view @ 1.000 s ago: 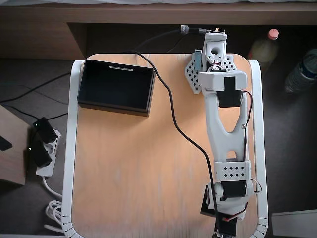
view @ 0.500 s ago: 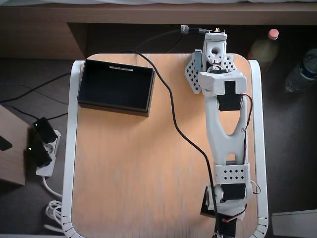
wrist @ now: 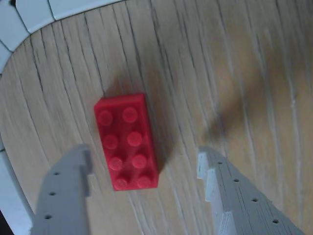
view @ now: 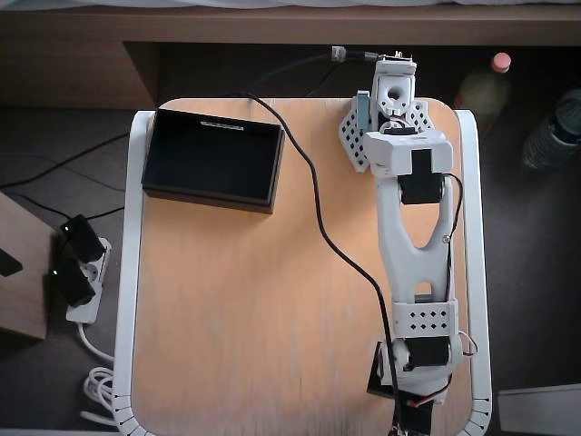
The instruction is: Grasp a lego block and put it in the bin.
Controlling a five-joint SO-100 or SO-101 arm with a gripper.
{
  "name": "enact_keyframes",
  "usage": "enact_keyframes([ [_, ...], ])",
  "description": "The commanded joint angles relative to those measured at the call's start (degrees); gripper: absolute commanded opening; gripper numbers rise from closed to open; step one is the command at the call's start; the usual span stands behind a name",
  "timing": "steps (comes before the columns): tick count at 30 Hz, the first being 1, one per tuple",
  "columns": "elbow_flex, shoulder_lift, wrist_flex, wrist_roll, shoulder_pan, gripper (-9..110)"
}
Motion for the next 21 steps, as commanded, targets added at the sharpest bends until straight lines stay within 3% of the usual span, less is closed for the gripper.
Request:
enact_keyframes([
  [1, -7.8, 1.8, -1.7, -0.8, -1.8, 15],
  [9, -7.8, 1.7, -1.7, -1.1, -1.4, 8],
  [12, -7.7, 1.7, -1.7, -1.1, -1.1, 0],
  [21, -7.7, 1.9, -1.6, -1.1, -0.4, 0],
])
